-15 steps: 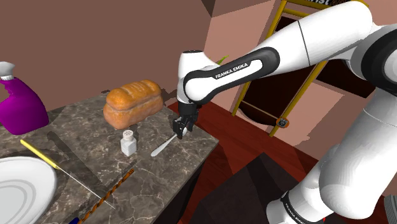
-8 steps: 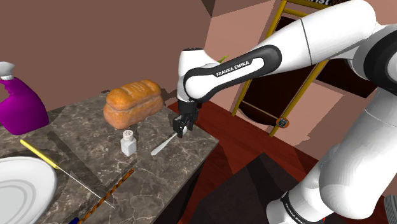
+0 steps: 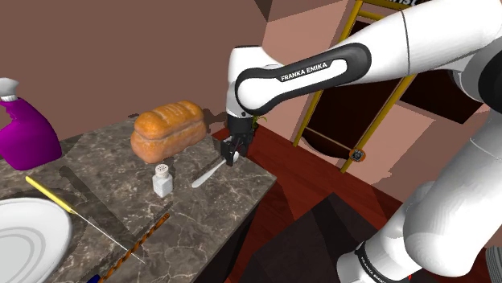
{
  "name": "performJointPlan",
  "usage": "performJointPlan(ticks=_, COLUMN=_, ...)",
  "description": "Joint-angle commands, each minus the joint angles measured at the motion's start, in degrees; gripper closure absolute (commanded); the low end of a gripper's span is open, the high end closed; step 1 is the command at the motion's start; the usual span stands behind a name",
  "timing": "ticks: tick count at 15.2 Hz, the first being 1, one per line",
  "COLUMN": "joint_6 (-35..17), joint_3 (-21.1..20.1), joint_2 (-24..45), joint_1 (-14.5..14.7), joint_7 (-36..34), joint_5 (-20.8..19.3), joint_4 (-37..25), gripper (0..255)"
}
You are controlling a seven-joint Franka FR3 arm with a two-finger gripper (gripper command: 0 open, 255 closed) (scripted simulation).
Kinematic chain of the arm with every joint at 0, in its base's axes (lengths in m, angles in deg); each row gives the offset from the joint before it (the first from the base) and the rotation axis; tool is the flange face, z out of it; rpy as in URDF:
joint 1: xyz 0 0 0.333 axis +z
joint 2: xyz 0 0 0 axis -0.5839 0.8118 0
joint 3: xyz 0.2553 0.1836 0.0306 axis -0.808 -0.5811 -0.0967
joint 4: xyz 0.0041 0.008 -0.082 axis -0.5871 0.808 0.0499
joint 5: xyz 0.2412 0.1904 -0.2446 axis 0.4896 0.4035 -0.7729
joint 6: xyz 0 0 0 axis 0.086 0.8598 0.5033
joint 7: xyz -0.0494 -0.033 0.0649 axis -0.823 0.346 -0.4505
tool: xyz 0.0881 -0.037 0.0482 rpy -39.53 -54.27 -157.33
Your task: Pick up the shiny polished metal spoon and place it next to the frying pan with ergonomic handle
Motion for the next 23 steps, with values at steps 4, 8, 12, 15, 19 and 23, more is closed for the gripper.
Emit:
performJointPlan(ticks=4, joint_6=3.9, joint_3=0.0, joint_2=-1.8, joint_1=-0.1, joint_7=0.2, joint_5=0.4, joint_4=-2.1, gripper=255)
performJointPlan(ticks=8, joint_6=6.9, joint_3=0.0, joint_2=-3.1, joint_1=-0.2, joint_7=0.3, joint_5=0.6, joint_4=-3.8, gripper=255)
performJointPlan(ticks=12, joint_6=9.8, joint_3=0.1, joint_2=-4.1, joint_1=-0.2, joint_7=0.3, joint_5=0.8, joint_4=-5.8, gripper=255)
performJointPlan(ticks=15, joint_6=12.1, joint_3=0.1, joint_2=-4.8, joint_1=-0.3, joint_7=0.3, joint_5=0.9, joint_4=-7.3, gripper=255)
performJointPlan(ticks=19, joint_6=12.1, joint_3=-1.9, joint_2=-5.7, joint_1=1.8, joint_7=-3.4, joint_5=1.8, joint_4=-6.7, gripper=255)
performJointPlan(ticks=23, joint_6=11.6, joint_3=-4.7, joint_2=-5.9, joint_1=4.5, joint_7=-8.6, joint_5=2.7, joint_4=-6.4, gripper=255)
